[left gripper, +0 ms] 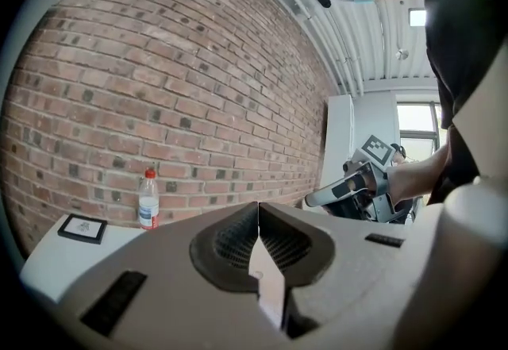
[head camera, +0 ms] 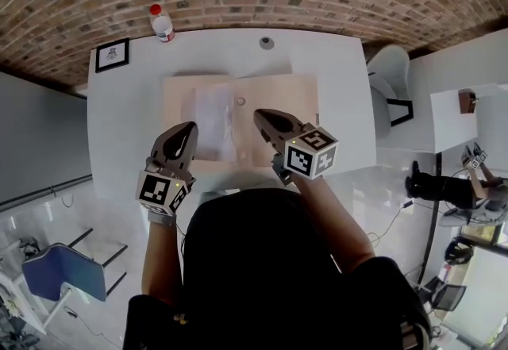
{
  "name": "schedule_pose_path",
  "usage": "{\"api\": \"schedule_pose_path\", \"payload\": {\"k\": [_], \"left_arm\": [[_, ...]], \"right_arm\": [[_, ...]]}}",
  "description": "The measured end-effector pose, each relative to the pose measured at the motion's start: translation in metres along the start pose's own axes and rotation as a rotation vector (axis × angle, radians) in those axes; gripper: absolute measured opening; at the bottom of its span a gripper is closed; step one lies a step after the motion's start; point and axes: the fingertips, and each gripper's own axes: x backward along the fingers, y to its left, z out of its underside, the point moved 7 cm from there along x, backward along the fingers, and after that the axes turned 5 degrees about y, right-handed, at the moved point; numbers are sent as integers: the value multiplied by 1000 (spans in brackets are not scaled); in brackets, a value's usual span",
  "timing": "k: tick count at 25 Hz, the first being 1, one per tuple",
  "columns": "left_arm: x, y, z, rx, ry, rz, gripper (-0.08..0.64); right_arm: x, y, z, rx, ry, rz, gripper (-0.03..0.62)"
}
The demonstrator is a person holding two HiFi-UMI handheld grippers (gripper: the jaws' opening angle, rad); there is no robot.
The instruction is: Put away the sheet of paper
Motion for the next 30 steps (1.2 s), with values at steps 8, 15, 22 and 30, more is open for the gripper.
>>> {"api": "schedule_pose_path", "payload": {"k": [8,15,22,30], "left_arm": [[-6,-17,-44,-70,-65,24,5],[-7,-27,-66,-103,-91,39,5],[-7,-35,-72,-121,-97,39,5],[-2,-44,-73,-123,-102,30,5]], "right_arm": [[42,6,-17,127,-136,81,11],[70,15,-28,270,-186,163,11],[89,19,-34,310,-231,191,11],[101,24,-33,316,-253,194,11]]}}
